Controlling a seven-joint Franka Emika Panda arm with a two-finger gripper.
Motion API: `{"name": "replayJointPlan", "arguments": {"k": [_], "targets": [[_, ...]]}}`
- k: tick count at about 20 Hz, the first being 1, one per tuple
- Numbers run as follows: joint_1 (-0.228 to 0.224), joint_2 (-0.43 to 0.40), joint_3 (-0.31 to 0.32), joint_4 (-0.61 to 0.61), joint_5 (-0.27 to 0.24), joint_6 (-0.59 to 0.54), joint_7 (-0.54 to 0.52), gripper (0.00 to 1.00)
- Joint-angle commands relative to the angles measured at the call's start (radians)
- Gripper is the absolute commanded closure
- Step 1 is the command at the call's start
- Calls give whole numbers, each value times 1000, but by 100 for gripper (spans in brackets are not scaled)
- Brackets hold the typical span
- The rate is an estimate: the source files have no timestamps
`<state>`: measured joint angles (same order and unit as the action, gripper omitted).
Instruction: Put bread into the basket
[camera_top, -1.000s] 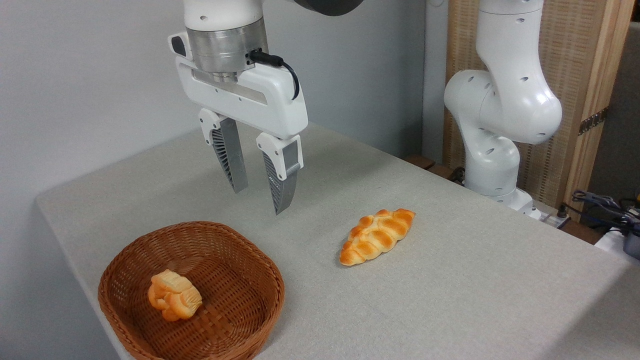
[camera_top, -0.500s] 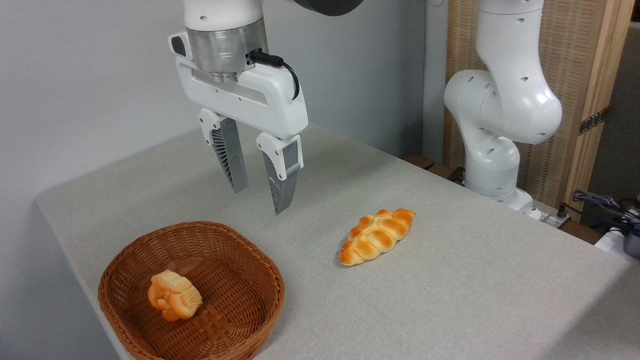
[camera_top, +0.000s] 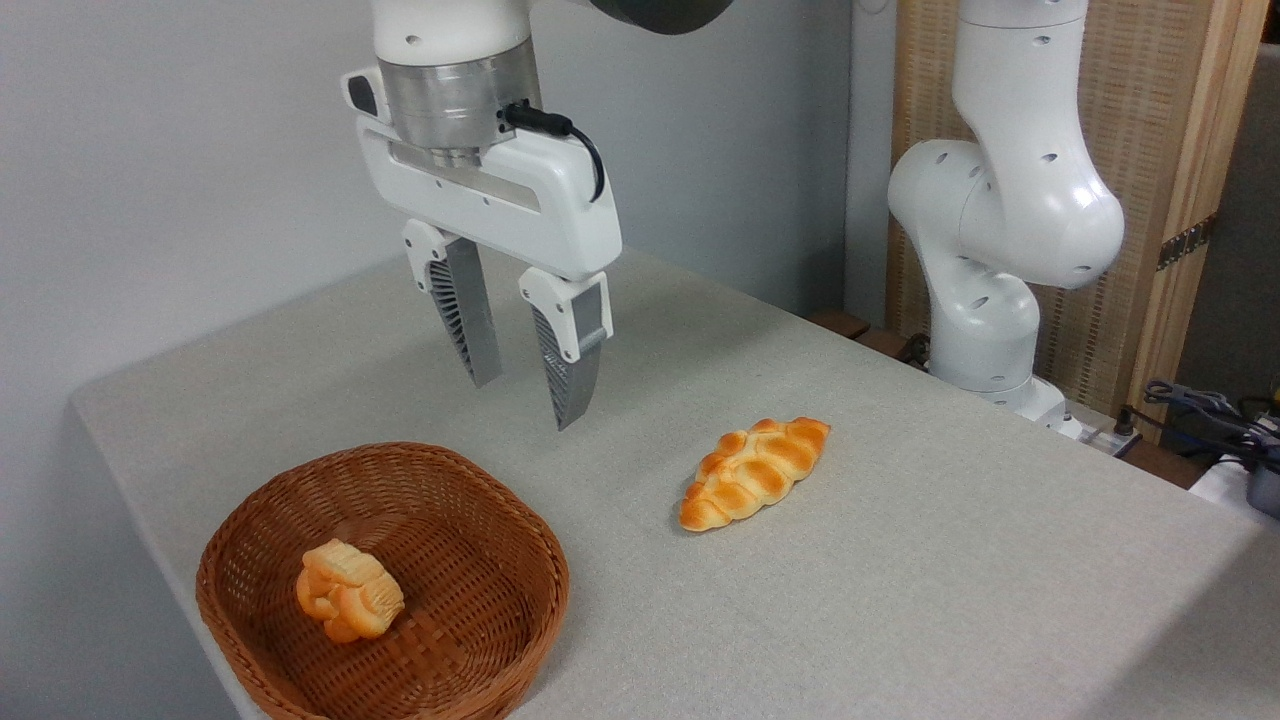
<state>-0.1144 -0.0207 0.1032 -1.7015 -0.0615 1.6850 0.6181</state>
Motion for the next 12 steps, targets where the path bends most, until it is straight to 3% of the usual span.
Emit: {"name": "replayJointPlan", "arguments": {"k": [1,7,12], "targets": [[-4,-120,9,-167,5,91,6,0],[-7,-267,9,-398,11,157,14,0],[-7,-361,9,-555,11,220,84,0]]}}
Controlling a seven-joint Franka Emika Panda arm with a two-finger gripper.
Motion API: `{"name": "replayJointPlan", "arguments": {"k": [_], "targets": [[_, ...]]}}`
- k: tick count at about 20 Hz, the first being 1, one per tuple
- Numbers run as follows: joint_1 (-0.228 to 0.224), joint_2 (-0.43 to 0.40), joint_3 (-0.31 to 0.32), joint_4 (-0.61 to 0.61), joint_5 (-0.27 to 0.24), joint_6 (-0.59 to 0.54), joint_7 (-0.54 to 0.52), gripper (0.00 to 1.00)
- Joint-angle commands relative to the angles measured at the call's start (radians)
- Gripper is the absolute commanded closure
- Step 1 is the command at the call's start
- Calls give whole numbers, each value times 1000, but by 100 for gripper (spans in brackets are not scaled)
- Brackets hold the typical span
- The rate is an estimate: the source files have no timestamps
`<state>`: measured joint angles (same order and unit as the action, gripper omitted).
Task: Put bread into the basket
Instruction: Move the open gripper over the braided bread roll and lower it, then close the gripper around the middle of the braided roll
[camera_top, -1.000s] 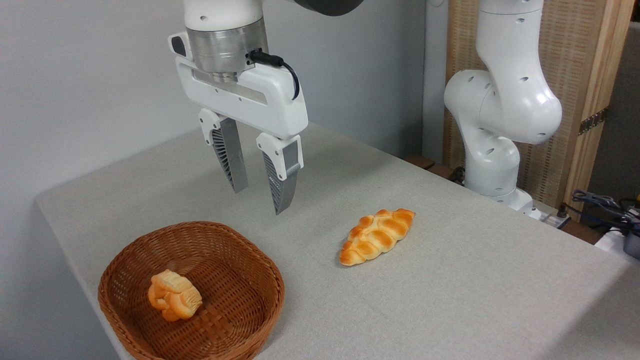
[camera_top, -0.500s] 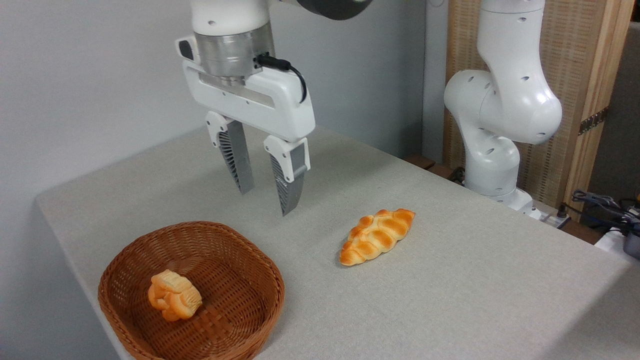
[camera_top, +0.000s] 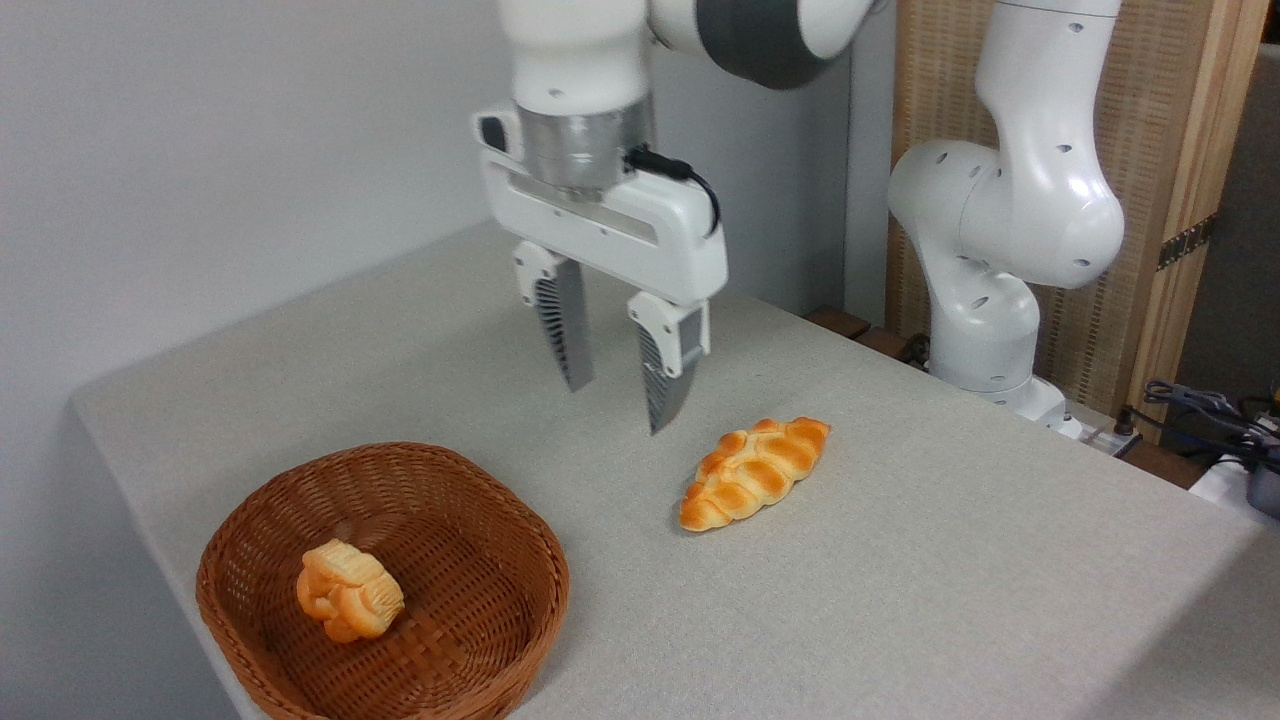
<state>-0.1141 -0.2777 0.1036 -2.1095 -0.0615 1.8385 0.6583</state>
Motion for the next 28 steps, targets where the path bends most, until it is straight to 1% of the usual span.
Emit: {"name": "replayJointPlan", "arguments": {"k": [1,3,7,12,14,15,18,22,23,24,26,28], "targets": [[-6,-113,10,-161,11,71,44,0],[-2,-146,10,-217,11,79,44,0],[-2,-155,10,-273,11,79,44,0],[-4,-155,10,-297,12,76,49,0],[-2,-155,31,-302,12,71,58,0],[-2,-155,45,-306,12,65,69,0],[-2,-155,48,-331,14,65,125,0],[-1,-155,48,-345,15,65,149,0],[-1,-155,48,-345,20,65,155,0],[-1,-155,48,-349,46,64,174,0],[-2,-156,48,-360,80,62,198,0],[-2,-155,47,-366,81,62,201,0]]}}
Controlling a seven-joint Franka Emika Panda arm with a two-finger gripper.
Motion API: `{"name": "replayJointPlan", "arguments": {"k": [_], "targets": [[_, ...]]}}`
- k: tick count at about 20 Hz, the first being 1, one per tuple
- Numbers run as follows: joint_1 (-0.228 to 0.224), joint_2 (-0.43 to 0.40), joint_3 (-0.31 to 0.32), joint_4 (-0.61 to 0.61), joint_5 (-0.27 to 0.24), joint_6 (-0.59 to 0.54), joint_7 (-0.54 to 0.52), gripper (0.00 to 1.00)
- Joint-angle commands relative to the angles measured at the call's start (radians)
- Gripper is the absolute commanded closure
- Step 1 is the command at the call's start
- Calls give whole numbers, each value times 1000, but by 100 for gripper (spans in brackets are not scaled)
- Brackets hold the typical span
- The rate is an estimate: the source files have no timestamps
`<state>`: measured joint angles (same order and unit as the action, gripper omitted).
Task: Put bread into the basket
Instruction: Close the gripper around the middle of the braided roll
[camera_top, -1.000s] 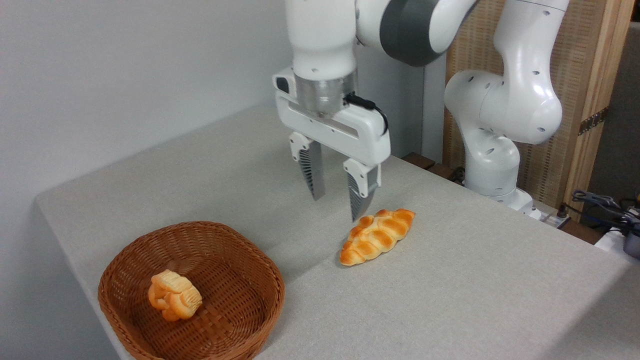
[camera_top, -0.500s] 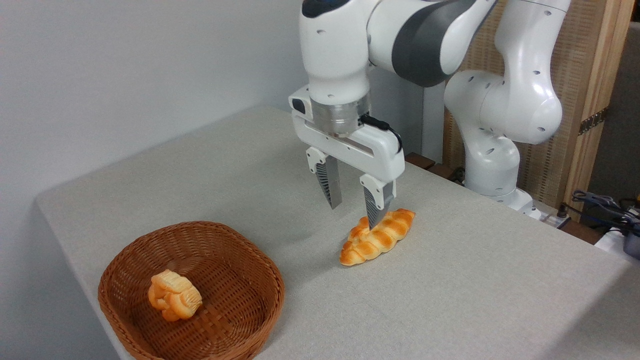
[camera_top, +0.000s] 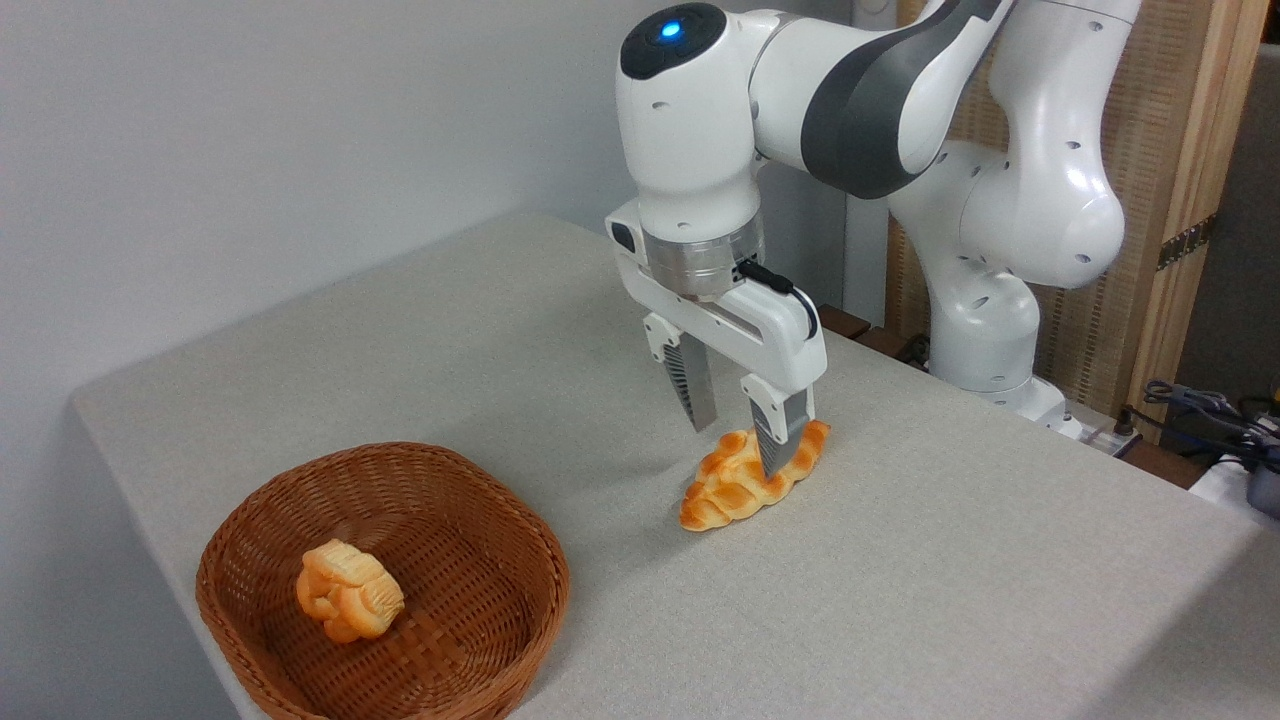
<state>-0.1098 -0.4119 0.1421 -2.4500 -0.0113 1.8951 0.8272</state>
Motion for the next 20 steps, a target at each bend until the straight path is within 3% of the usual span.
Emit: {"name": "replayJointPlan", "arguments": {"k": [1,20], "targets": [[-7,-21,10,-27,31,6,32,0],[-11,-8,8,-49,33,18,41,0]]}}
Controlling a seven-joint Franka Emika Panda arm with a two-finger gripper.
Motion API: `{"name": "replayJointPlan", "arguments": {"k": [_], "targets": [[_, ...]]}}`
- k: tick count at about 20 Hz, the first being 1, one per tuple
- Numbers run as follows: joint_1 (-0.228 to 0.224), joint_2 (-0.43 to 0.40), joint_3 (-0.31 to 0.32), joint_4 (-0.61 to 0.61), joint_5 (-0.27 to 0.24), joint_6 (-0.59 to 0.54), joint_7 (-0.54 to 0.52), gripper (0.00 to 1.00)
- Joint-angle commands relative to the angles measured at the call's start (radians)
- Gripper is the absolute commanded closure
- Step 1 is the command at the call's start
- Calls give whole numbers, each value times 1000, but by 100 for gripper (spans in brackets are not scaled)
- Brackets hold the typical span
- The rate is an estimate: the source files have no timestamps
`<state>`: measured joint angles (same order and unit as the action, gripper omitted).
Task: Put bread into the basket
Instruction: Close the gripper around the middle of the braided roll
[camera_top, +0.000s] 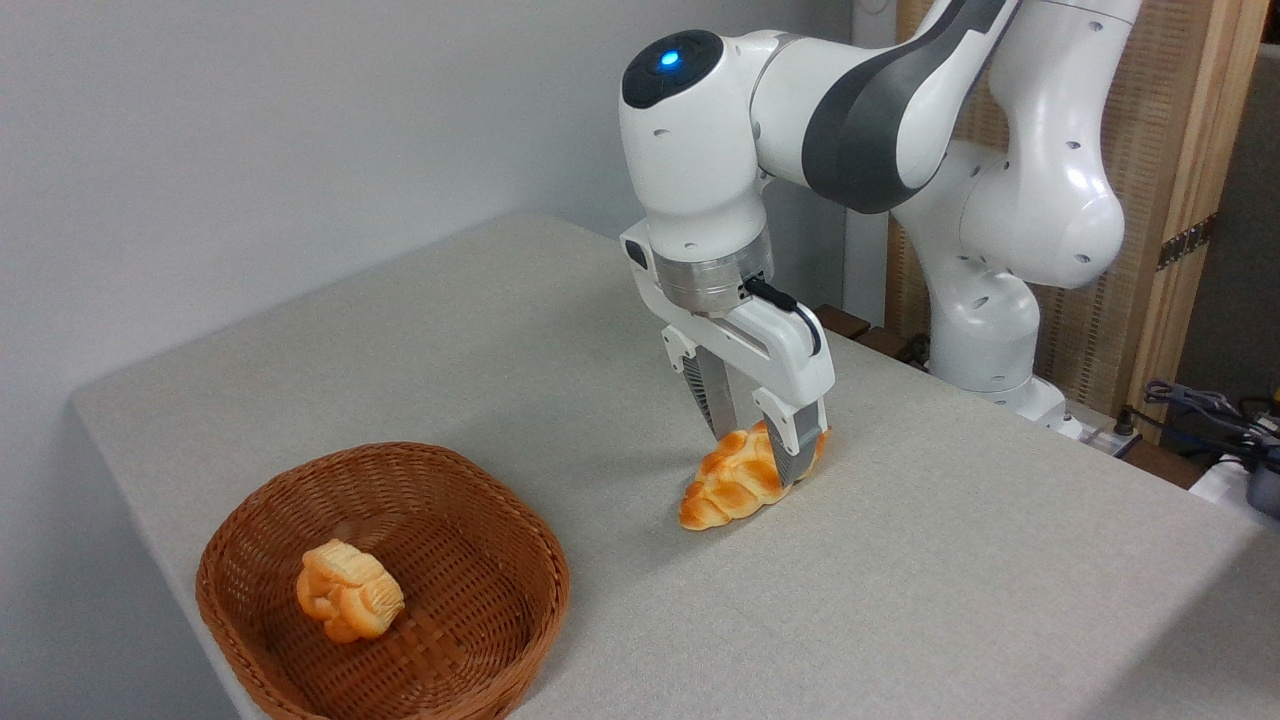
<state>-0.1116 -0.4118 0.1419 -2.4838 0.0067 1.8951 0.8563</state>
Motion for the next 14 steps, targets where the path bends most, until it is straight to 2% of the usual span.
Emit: {"name": "replayJointPlan", "arguments": {"k": [1,14], "targets": [[-11,-4,8,-18,15,18,12,0],[-16,11,8,-24,10,32,9,0]]}}
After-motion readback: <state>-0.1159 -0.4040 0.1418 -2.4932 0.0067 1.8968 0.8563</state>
